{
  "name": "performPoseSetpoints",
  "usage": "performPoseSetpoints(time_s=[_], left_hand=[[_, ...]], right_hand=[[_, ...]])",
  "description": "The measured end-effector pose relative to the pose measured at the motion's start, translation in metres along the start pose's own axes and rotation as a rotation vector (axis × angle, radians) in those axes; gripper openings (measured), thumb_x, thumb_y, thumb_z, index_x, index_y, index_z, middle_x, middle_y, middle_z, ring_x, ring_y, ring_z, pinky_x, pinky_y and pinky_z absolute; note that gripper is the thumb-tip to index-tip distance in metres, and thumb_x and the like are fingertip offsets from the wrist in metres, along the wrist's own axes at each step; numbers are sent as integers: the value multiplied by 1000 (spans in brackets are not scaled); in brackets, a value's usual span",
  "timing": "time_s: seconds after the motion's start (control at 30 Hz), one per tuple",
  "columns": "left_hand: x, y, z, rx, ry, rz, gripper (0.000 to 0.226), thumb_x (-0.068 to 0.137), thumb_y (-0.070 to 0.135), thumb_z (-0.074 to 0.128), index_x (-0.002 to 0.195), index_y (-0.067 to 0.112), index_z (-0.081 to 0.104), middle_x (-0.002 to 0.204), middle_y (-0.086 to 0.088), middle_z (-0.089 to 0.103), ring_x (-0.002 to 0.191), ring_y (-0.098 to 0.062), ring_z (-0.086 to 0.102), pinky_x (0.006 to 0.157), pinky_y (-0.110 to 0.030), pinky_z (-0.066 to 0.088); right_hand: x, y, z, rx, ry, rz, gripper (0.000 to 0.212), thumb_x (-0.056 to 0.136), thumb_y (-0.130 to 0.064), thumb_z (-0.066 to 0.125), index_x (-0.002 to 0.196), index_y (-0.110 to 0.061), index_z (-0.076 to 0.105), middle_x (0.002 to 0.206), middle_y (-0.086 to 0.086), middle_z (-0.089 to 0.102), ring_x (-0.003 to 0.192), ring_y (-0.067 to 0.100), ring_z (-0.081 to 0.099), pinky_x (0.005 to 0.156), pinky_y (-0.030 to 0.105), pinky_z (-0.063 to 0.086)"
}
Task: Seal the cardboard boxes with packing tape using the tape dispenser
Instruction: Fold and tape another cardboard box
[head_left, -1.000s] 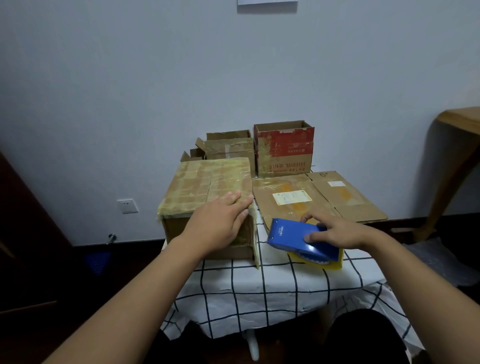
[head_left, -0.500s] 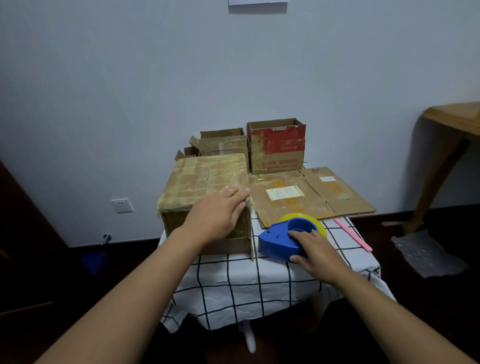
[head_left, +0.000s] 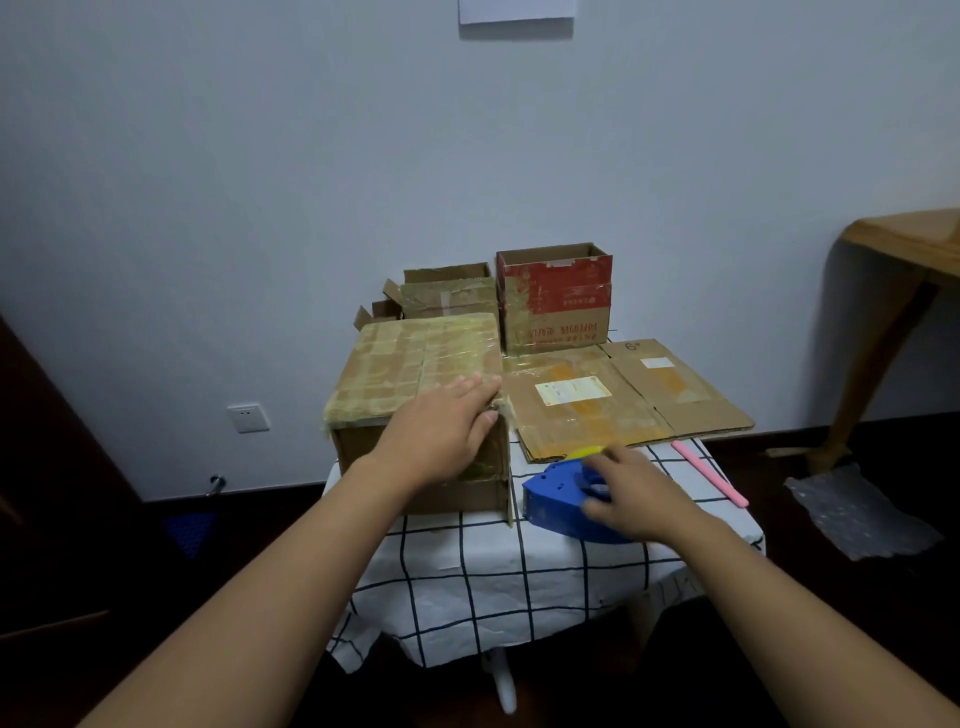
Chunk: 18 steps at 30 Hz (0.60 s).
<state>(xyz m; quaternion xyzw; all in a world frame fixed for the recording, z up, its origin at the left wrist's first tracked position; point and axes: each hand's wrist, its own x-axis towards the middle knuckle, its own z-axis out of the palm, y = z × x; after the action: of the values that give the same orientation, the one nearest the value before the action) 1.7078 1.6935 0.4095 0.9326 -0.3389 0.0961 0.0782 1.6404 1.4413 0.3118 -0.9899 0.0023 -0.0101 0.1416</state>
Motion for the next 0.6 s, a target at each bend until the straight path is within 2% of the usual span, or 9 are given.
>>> performPoseSetpoints(time_s=[0.1,0.17,0.23,0.3,0.4,0.47,0.5,0.53,0.6], left_hand=[[1,-2,2,-2,15,-2,52,104,45,32,154,31,23,161,4,26,147,-14,24,115,-38,27],[1,-3,3,3,22,-5,52,104,45,32,154,30,25,160,4,26,147,-14,24,115,-37,27],[1,-4,5,6,33,-2,53,104,46,32,153,30,26,160,4,26,147,-13,24,115,-36,26],[0,-4,7,8,44,3,53,104,46,33,153,30,25,160,4,26,147,-13,24,116,-35,25],[0,-7,8,13,64,9,53,103,46,34,154,31,25,160,5,26,147,-12,24,116,-34,23],[0,-9,9,14,71,13,54,103,46,34,154,31,24,160,5,27,147,-12,24,116,-34,22],[0,-10,9,14,70,15,54,103,46,34,154,31,24,160,5,26,147,-12,24,116,-33,22],[0,-9,10,17,69,18,54,103,46,35,154,31,24,160,5,26,147,-12,23,116,-33,22],[0,-7,10,29,66,25,56,103,46,35,155,30,23,161,4,25,147,-13,22,117,-33,21]], right_hand=[[8,-36,-30,444,189,-12,37,97,-43,55,131,-26,59,123,-14,55,112,9,55,86,24,43],[15,-63,-41,888,142,43,32,97,-48,55,111,-21,68,101,-9,67,91,8,63,76,24,49],[22,-82,-44,1147,54,168,42,96,-54,54,102,-15,68,83,1,68,74,14,63,68,29,54],[27,-92,-40,1230,5,278,46,98,-53,52,99,-9,66,71,3,65,63,15,61,60,30,55],[32,-100,-31,1363,33,337,26,100,-35,56,97,-10,60,70,4,61,56,14,58,56,29,54],[34,-105,-23,1376,204,318,6,99,-21,59,97,-15,59,84,5,61,65,15,60,62,33,57],[35,-107,-20,1299,323,292,4,98,-15,59,98,-19,61,90,4,63,73,17,61,69,36,58],[34,-109,-17,1191,424,248,12,98,-11,57,101,-20,64,96,2,65,82,18,63,76,39,58],[28,-116,-8,1023,517,123,26,97,-5,52,113,-17,69,108,0,67,99,16,63,88,35,54]])
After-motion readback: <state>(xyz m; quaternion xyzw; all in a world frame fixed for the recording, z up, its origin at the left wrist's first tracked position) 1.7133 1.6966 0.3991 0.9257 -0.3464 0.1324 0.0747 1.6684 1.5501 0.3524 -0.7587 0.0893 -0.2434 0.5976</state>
